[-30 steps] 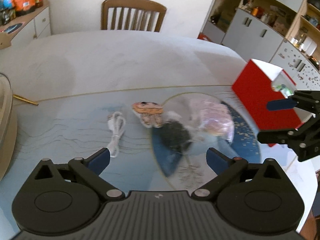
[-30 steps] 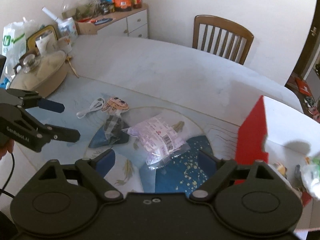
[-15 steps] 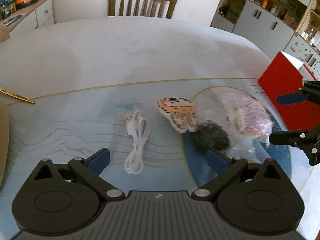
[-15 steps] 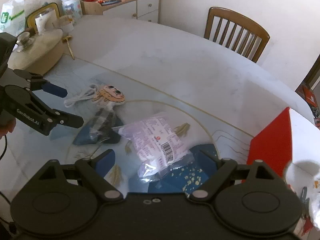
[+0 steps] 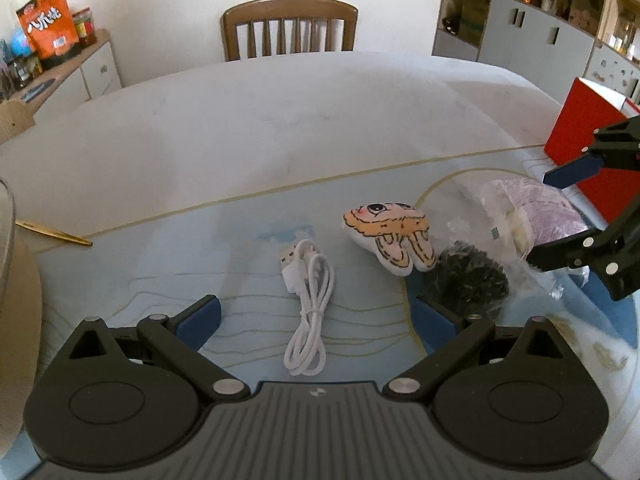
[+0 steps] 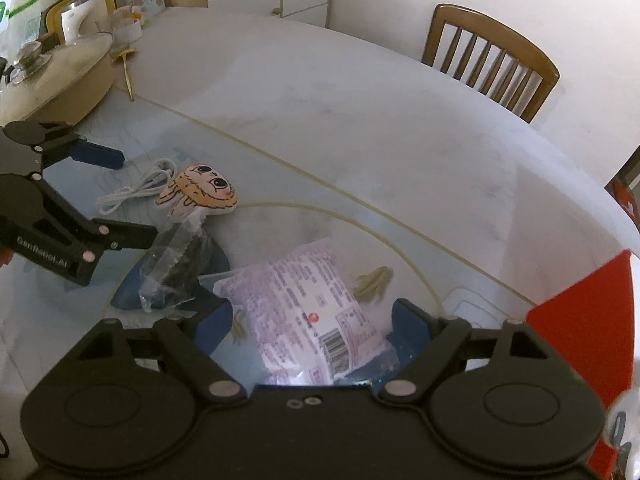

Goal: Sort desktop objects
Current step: 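Grasp the white USB cable with left tool while right tool grasps the purple snack packet, then carry the USB cable and snack packet over the red box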

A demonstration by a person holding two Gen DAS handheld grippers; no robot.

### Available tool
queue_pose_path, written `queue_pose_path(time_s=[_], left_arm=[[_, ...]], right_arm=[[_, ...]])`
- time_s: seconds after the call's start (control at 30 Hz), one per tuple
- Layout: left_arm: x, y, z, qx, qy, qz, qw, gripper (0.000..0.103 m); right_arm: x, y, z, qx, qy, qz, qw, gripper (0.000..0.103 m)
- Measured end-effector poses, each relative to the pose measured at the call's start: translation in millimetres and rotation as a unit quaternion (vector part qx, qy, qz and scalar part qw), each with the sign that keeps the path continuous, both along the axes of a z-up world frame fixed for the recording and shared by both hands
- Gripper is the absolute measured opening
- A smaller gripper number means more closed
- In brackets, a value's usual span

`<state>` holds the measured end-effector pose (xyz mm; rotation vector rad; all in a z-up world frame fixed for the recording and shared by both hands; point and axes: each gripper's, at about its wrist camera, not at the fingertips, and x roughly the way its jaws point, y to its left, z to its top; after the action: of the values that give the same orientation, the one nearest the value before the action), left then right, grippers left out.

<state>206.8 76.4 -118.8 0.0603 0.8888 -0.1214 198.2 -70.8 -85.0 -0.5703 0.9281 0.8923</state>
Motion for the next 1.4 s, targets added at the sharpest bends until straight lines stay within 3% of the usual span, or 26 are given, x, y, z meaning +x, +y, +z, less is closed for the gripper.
queue_pose_path(time_s=[0.37, 0.47, 0.57, 0.7, 1.4], left_arm=[[-5.0, -5.0, 7.4, 0.010, -0.008, -0.006, 0.9999, 0.055], [-6.8, -4.1, 8.7, 0.011, -0.012, -0.007, 0.9998, 0.033], [-7.4, -5.5, 9.1, 0.012, -0.014, -0.007, 0.9998, 0.032], [-4.0, -4.4, 10.7, 0.008, -0.009, -0.002, 0.9999, 0.013], [-31.4, -3.4, 35.6, -0.034, -0.003, 0.001, 0.9994, 0.011]], right_arm=[[1.7, 5.3, -6.2, -0.004, 0.010, 0.007, 1.000, 0.068], [0.7, 5.4, -5.5, -0.007, 0.008, 0.006, 1.000, 0.062], [-1.0, 2.6, -3.6, -0.004, 0.009, -0.002, 1.000, 0.059], [-3.5, -2.7, 0.2, 0.002, 0.012, -0.014, 1.000, 0.056], [-36.3, -50.5, 31.4, 0.020, 0.041, -0.101, 0.994, 0.051]])
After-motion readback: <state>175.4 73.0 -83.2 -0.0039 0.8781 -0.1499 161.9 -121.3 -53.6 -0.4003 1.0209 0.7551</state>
